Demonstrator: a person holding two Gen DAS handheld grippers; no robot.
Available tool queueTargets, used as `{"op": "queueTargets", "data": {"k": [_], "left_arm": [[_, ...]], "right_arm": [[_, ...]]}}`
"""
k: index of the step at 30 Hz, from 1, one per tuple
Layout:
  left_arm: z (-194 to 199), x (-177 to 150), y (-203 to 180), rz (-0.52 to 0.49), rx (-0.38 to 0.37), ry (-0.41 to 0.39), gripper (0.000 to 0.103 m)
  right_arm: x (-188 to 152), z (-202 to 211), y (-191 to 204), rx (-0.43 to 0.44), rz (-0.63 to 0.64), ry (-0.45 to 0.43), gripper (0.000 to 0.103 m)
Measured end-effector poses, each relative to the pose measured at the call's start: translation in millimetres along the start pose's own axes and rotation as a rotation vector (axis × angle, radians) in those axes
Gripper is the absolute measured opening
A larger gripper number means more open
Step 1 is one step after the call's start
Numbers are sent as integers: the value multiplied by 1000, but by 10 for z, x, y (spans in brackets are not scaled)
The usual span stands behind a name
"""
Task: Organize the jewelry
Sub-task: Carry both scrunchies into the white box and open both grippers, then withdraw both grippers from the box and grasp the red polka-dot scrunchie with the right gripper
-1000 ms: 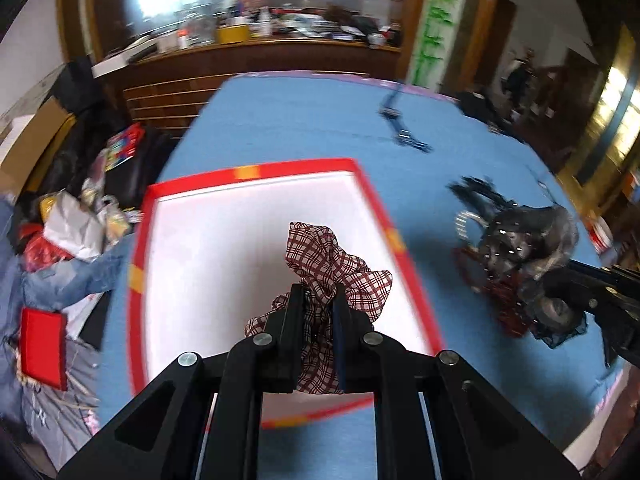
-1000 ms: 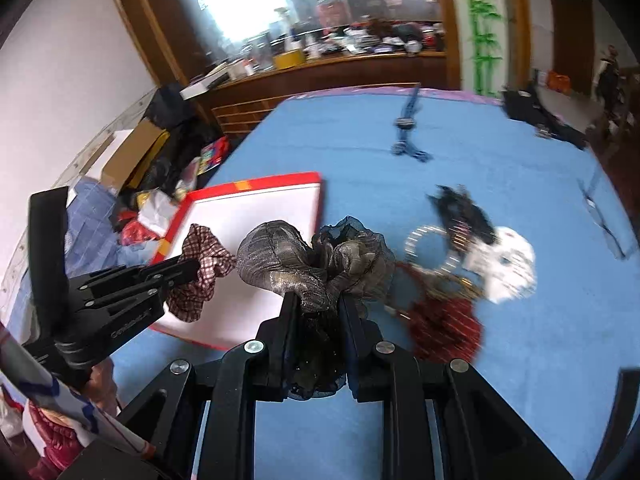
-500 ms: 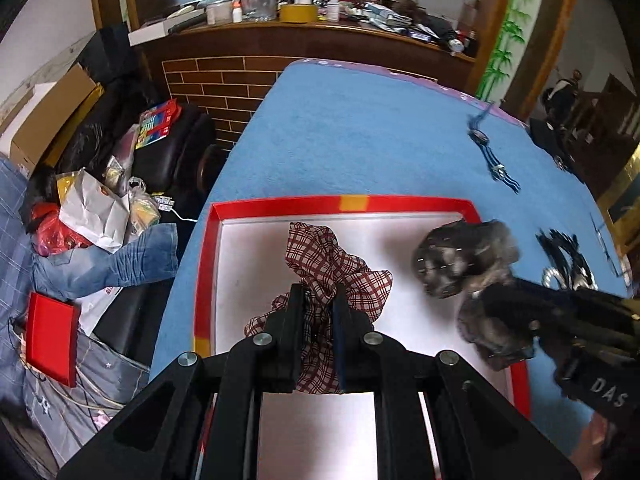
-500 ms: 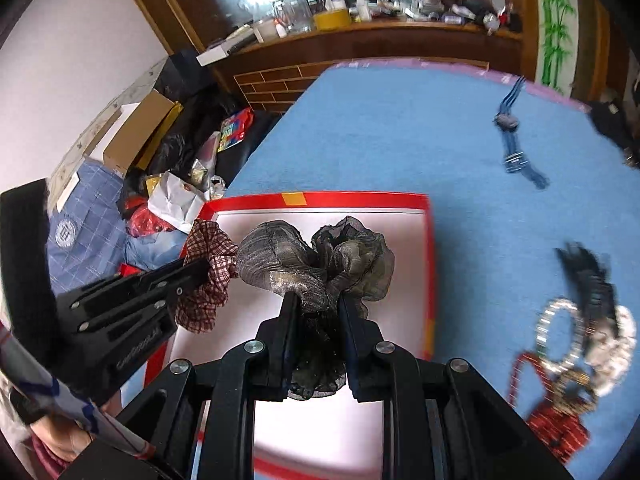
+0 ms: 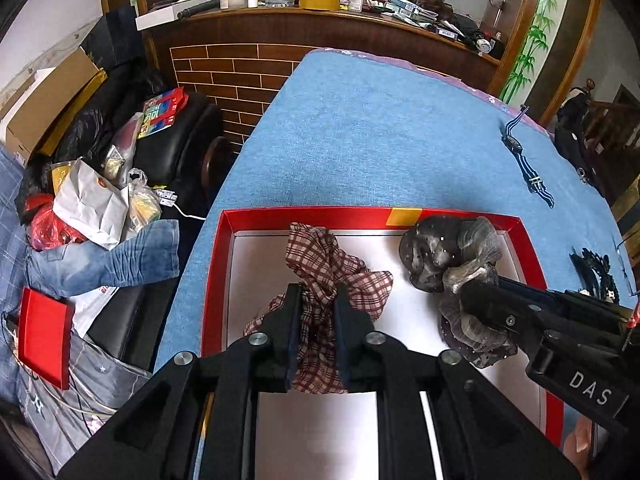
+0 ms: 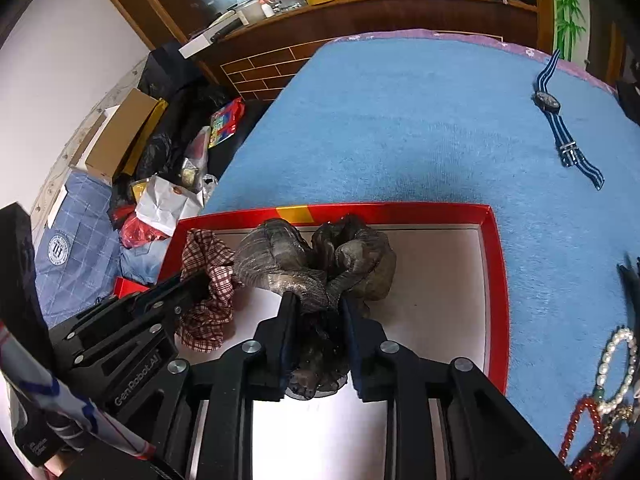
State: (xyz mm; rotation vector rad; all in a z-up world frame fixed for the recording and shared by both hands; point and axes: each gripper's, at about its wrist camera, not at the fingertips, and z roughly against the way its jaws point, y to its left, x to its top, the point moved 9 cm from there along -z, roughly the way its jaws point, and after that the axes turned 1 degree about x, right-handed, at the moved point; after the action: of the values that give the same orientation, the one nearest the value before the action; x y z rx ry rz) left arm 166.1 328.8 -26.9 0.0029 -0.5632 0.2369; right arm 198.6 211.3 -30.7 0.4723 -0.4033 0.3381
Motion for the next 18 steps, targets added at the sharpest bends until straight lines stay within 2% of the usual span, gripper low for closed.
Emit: {"op": "queueTargets", "data": {"k": [3, 5, 8, 18], "left_arm": [[-3, 4, 8, 10, -13, -5, 21], [14, 10, 20, 14, -17, -12, 29], [76, 22, 25, 22, -20, -22, 30], [475, -14, -130, 23, -28, -73, 33]], "right_arm": [[-14, -9, 5, 15, 0, 4, 36], [-11, 28, 4, 22, 1, -2, 40], [-7, 131, 6, 41, -2, -16, 49], [-144, 616, -5, 101, -18, -79, 50]]}}
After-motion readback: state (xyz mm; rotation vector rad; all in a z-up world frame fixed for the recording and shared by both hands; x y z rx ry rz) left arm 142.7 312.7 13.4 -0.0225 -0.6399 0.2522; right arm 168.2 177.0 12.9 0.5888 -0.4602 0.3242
